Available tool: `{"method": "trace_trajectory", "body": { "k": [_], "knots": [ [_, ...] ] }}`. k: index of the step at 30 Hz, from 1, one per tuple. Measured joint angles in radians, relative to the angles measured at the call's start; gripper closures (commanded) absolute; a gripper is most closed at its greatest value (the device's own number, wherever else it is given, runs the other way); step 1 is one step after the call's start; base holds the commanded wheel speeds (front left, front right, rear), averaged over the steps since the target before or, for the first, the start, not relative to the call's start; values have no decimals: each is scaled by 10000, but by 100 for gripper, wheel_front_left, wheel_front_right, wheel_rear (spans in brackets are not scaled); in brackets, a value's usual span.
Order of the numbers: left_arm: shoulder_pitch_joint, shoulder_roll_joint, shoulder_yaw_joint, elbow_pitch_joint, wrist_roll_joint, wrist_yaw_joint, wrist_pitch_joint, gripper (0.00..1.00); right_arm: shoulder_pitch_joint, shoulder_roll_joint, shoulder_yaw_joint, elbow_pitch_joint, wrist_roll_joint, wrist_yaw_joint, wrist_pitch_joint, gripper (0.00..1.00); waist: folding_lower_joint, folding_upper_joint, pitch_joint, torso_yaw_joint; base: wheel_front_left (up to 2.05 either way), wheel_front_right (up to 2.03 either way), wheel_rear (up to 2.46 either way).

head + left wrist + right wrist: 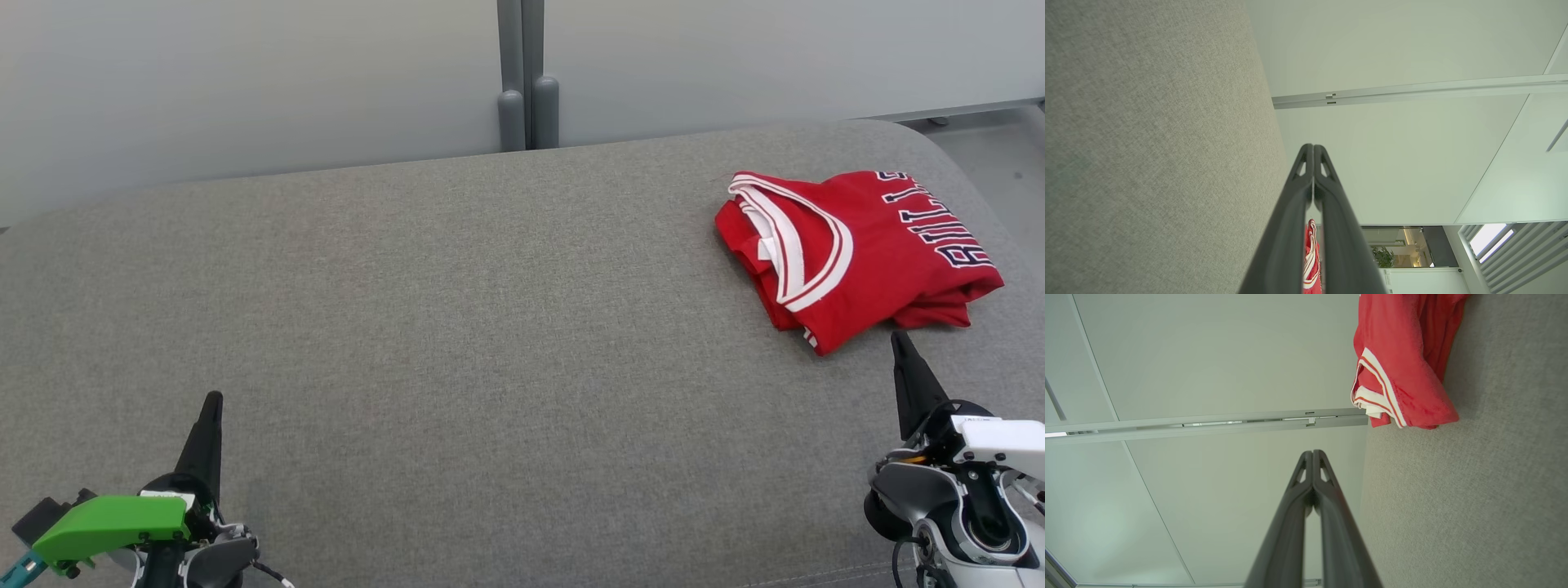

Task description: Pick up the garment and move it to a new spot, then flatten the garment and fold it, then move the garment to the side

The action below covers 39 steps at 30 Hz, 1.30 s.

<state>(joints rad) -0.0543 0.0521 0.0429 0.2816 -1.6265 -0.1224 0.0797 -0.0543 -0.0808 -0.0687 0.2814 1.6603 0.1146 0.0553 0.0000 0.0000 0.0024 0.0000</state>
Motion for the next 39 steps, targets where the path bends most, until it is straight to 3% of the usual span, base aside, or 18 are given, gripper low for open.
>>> {"method": "trace_trajectory", "body": {
  "k": [39],
  "knots": [
    [-8, 0, 58, -13, 0, 0, 2, 100, -2, 15, -56, -8, -2, 81, 71, 100, 0, 0, 4, 0, 0, 0, 0]
  ]
}}
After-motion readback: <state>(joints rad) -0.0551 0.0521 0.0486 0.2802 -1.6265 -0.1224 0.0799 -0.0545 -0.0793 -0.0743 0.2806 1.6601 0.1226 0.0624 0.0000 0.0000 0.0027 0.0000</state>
